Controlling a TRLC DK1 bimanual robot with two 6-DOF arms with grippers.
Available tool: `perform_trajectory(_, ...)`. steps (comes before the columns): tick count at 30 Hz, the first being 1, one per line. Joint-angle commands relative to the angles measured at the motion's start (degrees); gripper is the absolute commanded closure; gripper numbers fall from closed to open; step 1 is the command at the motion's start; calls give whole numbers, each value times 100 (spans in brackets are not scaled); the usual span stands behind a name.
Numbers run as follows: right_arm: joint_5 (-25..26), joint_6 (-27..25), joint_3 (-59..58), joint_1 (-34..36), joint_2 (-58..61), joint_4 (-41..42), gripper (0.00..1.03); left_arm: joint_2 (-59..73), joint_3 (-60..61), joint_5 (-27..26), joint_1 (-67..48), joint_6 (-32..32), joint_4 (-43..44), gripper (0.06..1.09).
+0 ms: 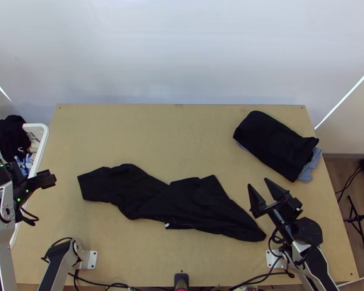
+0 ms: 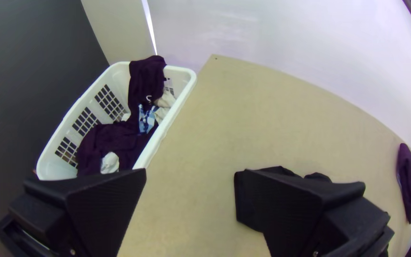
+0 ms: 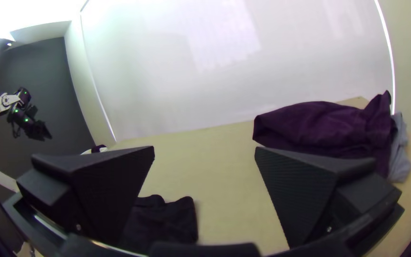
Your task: Fold the t-shirt
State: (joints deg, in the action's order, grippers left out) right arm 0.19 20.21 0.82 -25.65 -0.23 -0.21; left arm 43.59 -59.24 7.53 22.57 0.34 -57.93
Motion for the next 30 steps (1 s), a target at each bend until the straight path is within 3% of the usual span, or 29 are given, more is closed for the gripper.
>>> perform_trajectory(1,-45,-500,278,-168,146,-102,4,123,352,-85,37,-25,362,10)
perform_trajectory(6,-300,-1098,1737,-467,2238,-577,4,158,589,-164,-226,-271,722,10)
perform_trajectory(9,-915,-1238,3223,-626,3864,-1333,4,167,589,-164,-429,-403,819,10)
perform_trajectory(11,-950,-1370,4154,-1074,4760,-1904,4,167,598,-164,-473,-438,906,10)
perform_trajectory(16,-915,-1502,5763,-2146,6175,-2159,5,220,651,-155,-376,-447,1065,10)
perform_trajectory(20,-915,-1502,6984,-2999,7590,-2994,6,211,800,-147,-77,-394,1214,10)
perform_trajectory(22,-906,-1695,7310,-3394,8206,-3275,5,220,835,-155,46,-377,1267,10)
perform_trajectory(30,-906,-3251,7398,-4633,9612,-2774,7,211,923,-147,222,-350,1574,10)
